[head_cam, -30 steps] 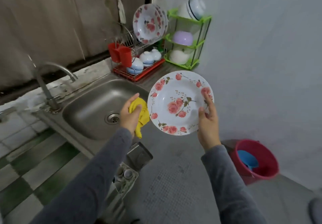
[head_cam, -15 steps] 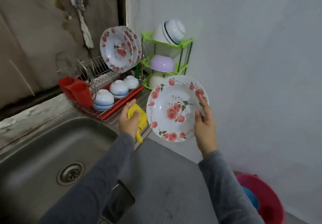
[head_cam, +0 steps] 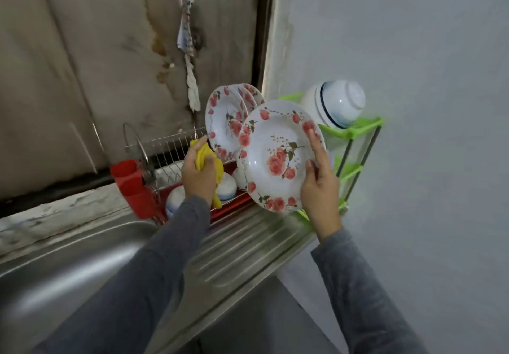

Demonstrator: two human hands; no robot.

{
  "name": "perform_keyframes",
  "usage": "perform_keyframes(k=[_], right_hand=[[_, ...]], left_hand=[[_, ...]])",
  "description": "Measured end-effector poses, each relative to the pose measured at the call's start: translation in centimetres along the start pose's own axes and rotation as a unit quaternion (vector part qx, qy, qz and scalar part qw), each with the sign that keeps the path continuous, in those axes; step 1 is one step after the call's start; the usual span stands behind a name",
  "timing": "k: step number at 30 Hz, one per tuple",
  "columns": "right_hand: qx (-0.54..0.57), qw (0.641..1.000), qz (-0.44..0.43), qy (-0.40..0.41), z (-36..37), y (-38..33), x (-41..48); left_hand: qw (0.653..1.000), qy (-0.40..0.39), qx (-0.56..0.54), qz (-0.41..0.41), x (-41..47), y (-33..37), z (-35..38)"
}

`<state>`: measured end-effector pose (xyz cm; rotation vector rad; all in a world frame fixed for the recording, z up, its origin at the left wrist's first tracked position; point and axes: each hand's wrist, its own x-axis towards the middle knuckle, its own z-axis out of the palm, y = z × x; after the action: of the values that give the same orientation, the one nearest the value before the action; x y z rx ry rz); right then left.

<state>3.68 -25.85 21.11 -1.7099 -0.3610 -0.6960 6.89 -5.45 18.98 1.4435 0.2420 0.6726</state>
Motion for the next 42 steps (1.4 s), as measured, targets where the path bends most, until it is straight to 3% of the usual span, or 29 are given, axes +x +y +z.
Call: perform_keyframes(k=[5,11,15,20,25,30,35,42], right_hand=[[0.012,0.998,-0.045,-0.047,3.7,2.2,6.8],[0.016,0.993,-0.065,-0.101,8.5,3.2,12.3],[-0.032,0.989,-0.120,-0.081,11.7,4.2,14.4],[-0.092,0.983,-0.147,-0.064,15.7,6.3,15.6],[-0.095,0.978,-0.157,-0.102,18.7,7.5,15.4],[-0.103,0.979,-0.152,-0.090,21.1,8.6,15.1],[-0.081,0.981,-0.108,-0.140,21.8,9.9,14.5],[-0.098,0.980,-0.143,-0.094,20.3,9.3,14.1]], left_hand=[[0.995,0.093,-0.018,0.016,3.9,0.6,1.1],[0.991,0.135,0.002,0.013,6.6,0.9,1.4],[0.988,0.155,0.014,0.009,8.6,0.5,1.4],[0.988,0.157,0.016,-0.003,10.6,-0.6,1.7],[0.987,0.155,0.011,-0.029,12.0,-1.6,1.7],[0.987,0.159,0.010,-0.033,13.0,-2.7,1.2],[0.985,0.166,0.015,-0.048,13.5,-3.5,0.8],[0.986,0.163,0.020,-0.041,12.7,-3.1,0.8]])
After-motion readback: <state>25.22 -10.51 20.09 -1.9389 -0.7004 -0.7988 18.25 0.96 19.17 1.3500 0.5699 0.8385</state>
